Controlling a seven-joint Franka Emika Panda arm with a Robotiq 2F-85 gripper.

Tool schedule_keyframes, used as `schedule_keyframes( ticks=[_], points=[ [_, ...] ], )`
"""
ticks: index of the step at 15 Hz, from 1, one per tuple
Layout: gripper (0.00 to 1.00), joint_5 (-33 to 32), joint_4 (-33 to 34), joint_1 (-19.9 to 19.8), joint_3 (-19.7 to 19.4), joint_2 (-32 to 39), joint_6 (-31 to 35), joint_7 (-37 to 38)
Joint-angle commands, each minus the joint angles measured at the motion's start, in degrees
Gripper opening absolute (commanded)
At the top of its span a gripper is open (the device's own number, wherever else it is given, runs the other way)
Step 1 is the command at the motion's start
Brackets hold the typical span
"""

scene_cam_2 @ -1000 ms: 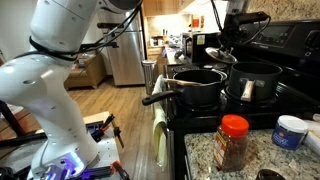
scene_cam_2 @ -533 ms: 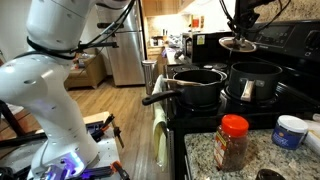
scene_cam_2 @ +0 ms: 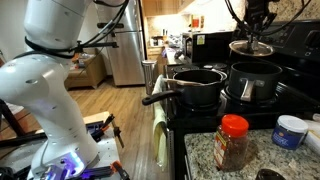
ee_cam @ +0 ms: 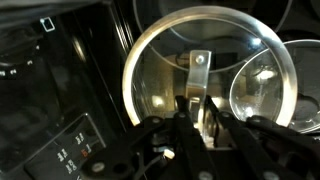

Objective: Take the wooden spoon from the top right pot and place it in the bottom right pot then take the silver lid and place it on the top right pot

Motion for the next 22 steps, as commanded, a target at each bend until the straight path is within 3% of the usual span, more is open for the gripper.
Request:
schedule_keyframes(
  ticks=[1, 6, 7, 14, 22],
  points=[
    [0.12, -2.2, -7.8, 2.0, -2.6, -4.9, 2.6, 7.3],
    [0.12, -1.1, -15.1, 2.6, -4.2, -8.4, 5.9, 12.4],
    [0.12, -3.4, -16.1, -0.7, 0.1, -9.2, 6.6, 14.2],
    [0.12, -6.8, -21.2, -2.7, 1.6, -11.2, 9.4, 21.2],
    [0.12, -14.5, -19.7, -2.8, 2.0, -9.5, 8.2, 26.0]
  ],
)
